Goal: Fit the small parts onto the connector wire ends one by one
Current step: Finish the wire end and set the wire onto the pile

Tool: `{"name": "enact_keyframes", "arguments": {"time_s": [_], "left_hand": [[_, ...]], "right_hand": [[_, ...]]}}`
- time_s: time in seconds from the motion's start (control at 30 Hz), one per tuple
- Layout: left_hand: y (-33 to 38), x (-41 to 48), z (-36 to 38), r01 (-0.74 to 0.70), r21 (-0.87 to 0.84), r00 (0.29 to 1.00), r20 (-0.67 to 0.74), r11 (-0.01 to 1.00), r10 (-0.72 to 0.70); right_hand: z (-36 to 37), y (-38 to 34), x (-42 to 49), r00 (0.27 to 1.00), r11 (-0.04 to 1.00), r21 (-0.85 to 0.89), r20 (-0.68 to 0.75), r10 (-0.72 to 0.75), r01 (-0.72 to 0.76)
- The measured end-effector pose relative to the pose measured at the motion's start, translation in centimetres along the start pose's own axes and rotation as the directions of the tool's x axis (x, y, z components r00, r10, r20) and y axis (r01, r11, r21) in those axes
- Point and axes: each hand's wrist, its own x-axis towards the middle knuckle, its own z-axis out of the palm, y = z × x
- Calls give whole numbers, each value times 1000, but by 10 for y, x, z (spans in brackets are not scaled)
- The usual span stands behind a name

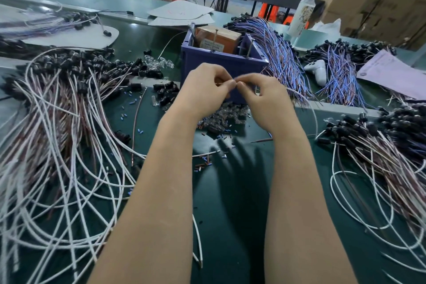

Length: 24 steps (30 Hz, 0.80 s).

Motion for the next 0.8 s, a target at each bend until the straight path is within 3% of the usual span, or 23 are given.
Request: {"name": "enact_keyframes", "arguments": {"time_s": [0.1, 0.3, 0.4, 0.47, 0.6, 0.8], "left_hand": [[-1, 2, 2, 7, -89, 999, -44, 996, -11], [-5, 0, -1, 111, -148, 993, -25, 983, -116], [-16, 2, -14, 202, -104, 966, -141, 974, -215], [-15, 2, -12, 233, -27, 961, -148, 972, -235], [4, 0, 18, 184, 282, 973, 81, 942, -214], [19, -11, 76, -88, 433, 947, 315, 897, -59]], "right_hand": [[-4, 4, 0, 998, 996, 75, -28, 54, -52], [-3, 12, 1, 986, 993, 33, -116, 120, -117], [-15, 26, 1, 912, 966, 69, -317, 259, -250], [-18, 29, 1, 848, 947, 110, -424, 320, -302], [-12, 20, 5, 821, 926, 226, -432, 374, -303], [-15, 25, 5, 785, 874, 358, -410, 464, -330]]}}
